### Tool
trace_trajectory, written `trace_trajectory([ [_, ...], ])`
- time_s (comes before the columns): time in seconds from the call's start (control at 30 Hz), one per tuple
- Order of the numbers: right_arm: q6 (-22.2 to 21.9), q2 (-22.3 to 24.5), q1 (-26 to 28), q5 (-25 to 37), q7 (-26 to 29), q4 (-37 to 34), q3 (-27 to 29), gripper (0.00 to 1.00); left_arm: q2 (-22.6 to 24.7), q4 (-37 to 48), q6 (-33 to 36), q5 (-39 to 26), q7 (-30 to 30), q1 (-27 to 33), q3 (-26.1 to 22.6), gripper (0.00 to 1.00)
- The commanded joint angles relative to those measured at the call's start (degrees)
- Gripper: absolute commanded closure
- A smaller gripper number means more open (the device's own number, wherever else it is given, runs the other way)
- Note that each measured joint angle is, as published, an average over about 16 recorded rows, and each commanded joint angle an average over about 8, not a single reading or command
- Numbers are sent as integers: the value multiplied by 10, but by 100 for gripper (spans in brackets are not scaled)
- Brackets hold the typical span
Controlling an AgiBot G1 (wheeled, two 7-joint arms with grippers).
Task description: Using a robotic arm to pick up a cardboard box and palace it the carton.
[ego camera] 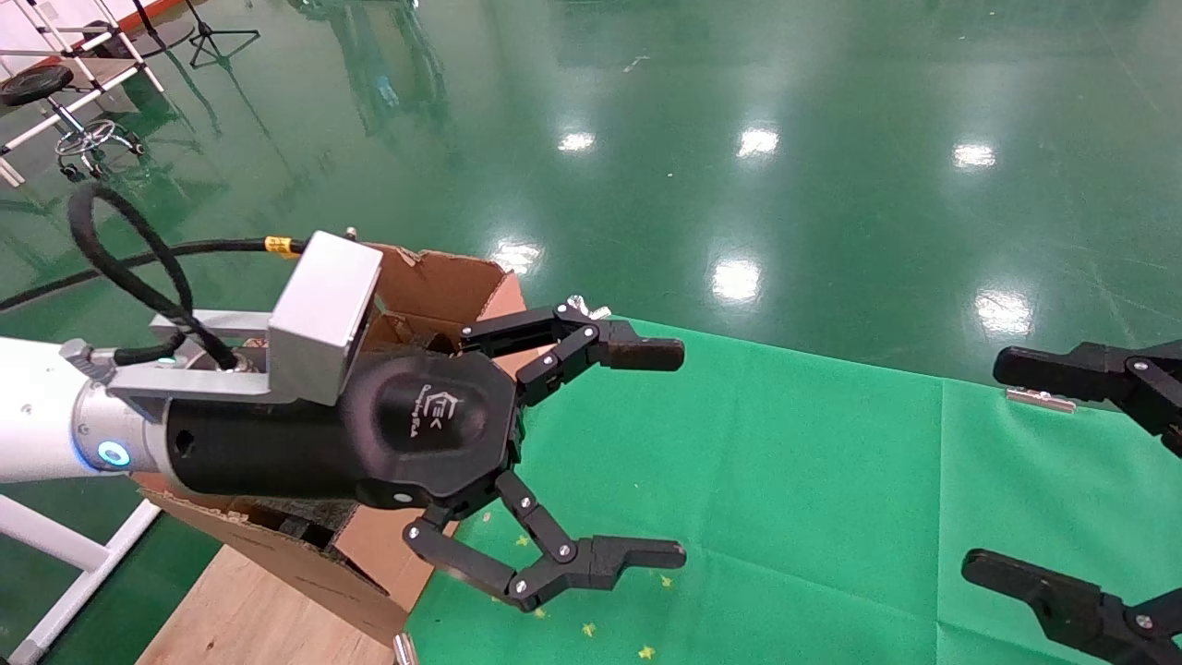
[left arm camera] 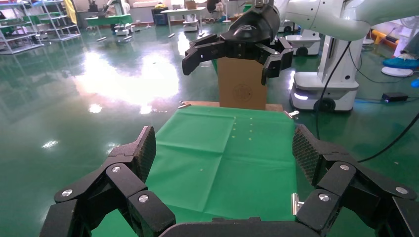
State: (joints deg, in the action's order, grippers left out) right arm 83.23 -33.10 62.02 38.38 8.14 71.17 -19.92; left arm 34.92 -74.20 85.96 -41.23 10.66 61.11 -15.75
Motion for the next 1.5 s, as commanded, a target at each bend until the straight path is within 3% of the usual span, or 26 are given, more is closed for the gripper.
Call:
trace_trajectory([
  [0.03,0,0,0,0,0,0,0,0,0,2,-1,-2,0,1,-1,0],
  [1.5,0,0,0,0,0,0,0,0,1,9,-4,-8,1,6,-4,0],
])
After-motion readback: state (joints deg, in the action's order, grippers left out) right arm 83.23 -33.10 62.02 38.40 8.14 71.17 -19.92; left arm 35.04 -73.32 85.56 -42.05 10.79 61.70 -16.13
